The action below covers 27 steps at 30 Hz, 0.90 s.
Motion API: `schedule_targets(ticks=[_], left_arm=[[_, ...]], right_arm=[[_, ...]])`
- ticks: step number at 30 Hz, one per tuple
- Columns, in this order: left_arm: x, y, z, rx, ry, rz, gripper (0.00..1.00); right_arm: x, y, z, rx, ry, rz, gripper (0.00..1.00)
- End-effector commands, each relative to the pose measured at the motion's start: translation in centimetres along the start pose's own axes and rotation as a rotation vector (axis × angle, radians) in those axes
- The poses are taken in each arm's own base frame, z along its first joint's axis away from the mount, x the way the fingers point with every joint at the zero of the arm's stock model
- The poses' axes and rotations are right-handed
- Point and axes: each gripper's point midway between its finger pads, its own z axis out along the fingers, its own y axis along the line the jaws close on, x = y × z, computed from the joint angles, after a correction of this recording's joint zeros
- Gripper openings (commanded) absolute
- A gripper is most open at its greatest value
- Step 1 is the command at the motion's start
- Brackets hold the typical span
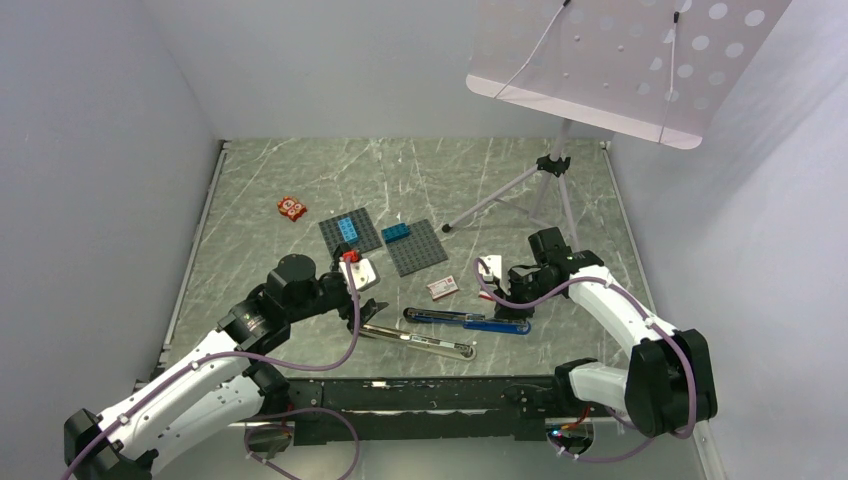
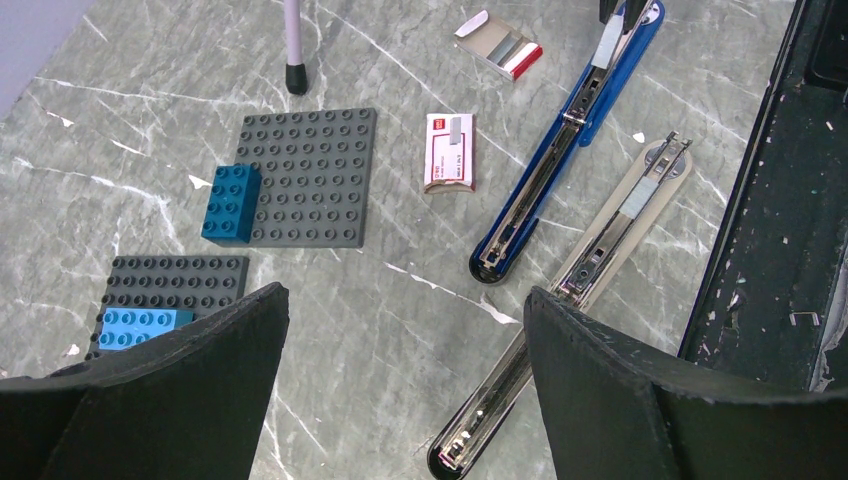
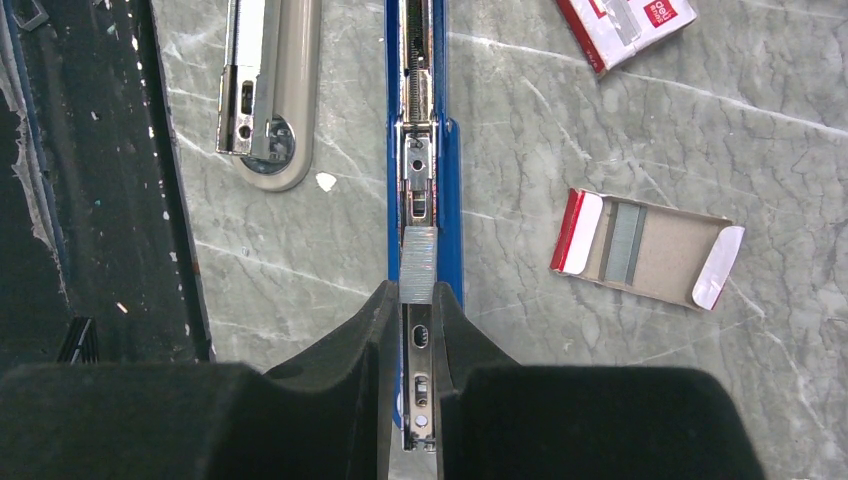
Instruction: Load the staples into the stapler
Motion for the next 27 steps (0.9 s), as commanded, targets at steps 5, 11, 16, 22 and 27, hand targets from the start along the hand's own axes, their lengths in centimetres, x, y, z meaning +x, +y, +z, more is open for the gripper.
schedule_targets(ticks=[5,11,16,22,27], left_arm=[[-1.52,0.13,-0.08,0.007,-0.047,0.012,0.9],[-1.55,0.1,-0.09,0.008,-0.047,0.012,0.9],[-1.53,0.1,-0.08,0.008,-0.047,0.012,0.9],[-1.55,0.07,-0.07,0.01,-0.047,0.012,0.9],[-1.5,0.11,-0.09,0.009,-0.046,0.013,0.9]], right_arm=[[-1.17,-0.16,-0.41,-0.008,-0.038,-0.014,0.16],[-0.73,0.12,-0.15,-0.031,-0.025,-0.005,0.16],[-0.75,0.17,-0.14,-0.037,-0.026,-0.002,0.16],[-0.65,0.22,-0.07,-0.041,-0.023,0.003,0.16],[-0.89,-0.02,-0.17,-0.032,-0.029,0.011,0.16]])
